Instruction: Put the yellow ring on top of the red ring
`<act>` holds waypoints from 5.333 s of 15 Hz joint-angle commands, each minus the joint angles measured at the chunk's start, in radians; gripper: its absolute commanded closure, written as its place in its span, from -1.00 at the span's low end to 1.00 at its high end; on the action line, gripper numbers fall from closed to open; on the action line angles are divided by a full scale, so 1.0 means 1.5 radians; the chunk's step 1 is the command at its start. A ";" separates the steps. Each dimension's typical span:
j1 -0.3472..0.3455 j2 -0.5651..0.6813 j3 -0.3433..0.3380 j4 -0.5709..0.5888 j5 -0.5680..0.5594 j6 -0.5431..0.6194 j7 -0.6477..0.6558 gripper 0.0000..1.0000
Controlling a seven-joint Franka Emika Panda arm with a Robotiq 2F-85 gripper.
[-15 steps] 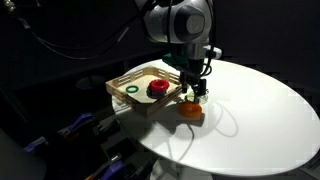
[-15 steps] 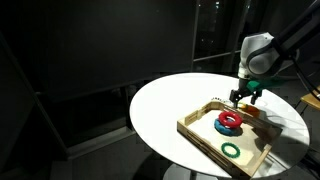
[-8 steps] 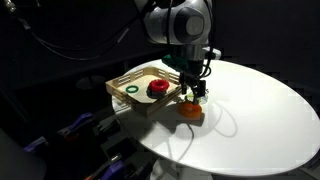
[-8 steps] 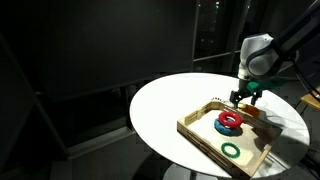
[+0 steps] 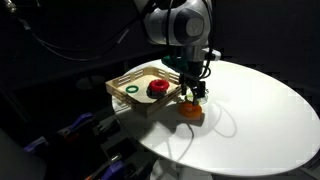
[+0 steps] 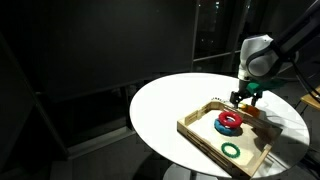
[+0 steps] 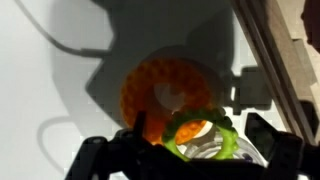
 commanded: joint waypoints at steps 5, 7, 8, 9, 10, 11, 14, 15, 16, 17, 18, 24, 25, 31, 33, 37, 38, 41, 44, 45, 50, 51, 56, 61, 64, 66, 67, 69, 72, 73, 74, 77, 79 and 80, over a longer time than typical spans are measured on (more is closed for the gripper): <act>0.014 0.005 -0.015 -0.001 -0.018 0.011 0.024 -0.95; 0.015 0.006 -0.016 -0.001 -0.019 0.011 0.025 -0.51; 0.016 0.006 -0.016 0.000 -0.019 0.011 0.026 -0.41; 0.016 0.005 -0.017 -0.001 -0.019 0.011 0.026 -0.24; 0.017 0.004 -0.017 -0.001 -0.018 0.011 0.027 -0.09; 0.017 0.003 -0.017 -0.001 -0.018 0.011 0.028 0.10; 0.021 0.000 -0.020 -0.001 -0.018 0.009 0.032 0.12; 0.023 -0.002 -0.022 -0.001 -0.020 0.009 0.035 0.12; 0.024 -0.004 -0.023 -0.002 -0.020 0.009 0.035 0.12; 0.026 -0.010 -0.025 -0.003 -0.021 0.008 0.037 0.12; 0.028 -0.013 -0.026 -0.004 -0.021 0.007 0.040 0.12; 0.046 -0.056 -0.039 -0.004 -0.036 -0.007 0.082 0.12; 0.050 -0.067 -0.038 -0.007 -0.042 -0.007 0.091 0.12; 0.064 -0.120 -0.025 -0.020 -0.069 -0.015 0.127 0.12; 0.069 -0.131 -0.018 -0.028 -0.078 -0.014 0.134 0.12; 0.077 -0.145 0.000 -0.047 -0.095 -0.010 0.139 0.12; 0.079 -0.148 0.005 -0.052 -0.099 -0.009 0.140 0.12; 0.085 -0.154 0.020 -0.076 -0.107 -0.005 0.135 0.12; 0.084 -0.165 0.040 -0.100 -0.098 -0.004 0.122 0.12; 0.082 -0.169 0.047 -0.109 -0.093 -0.004 0.116 0.12; 0.069 -0.187 0.079 -0.149 -0.061 0.001 0.083 0.12; 0.067 -0.186 0.084 -0.154 -0.054 0.005 0.077 0.12; 0.069 -0.179 0.092 -0.173 -0.041 0.035 0.067 0.12; 0.077 -0.171 0.090 -0.181 -0.053 0.065 0.077 0.12; 0.084 -0.166 0.087 -0.181 -0.063 0.077 0.086 0.12; 0.089 -0.162 0.083 -0.182 -0.074 0.078 0.092 -0.03; 0.092 -0.161 0.081 -0.182 -0.083 0.079 0.097 -0.85; 0.093 -0.160 0.081 -0.182 -0.089 0.076 0.097 -0.97; 0.091 -0.164 0.075 -0.176 -0.088 0.060 0.108 -1.00; 0.094 -0.169 0.067 -0.171 -0.096 0.046 0.122 -1.00; 0.093 -0.173 0.063 -0.170 -0.099 0.040 0.130 -1.00; 0.088 -0.203 0.055 -0.166 -0.104 0.009 0.144 -1.00; 0.082 -0.228 0.055 -0.167 -0.109 -0.010 0.149 -1.00; 0.079 -0.245 0.057 -0.167 -0.113 -0.024 0.153 -1.00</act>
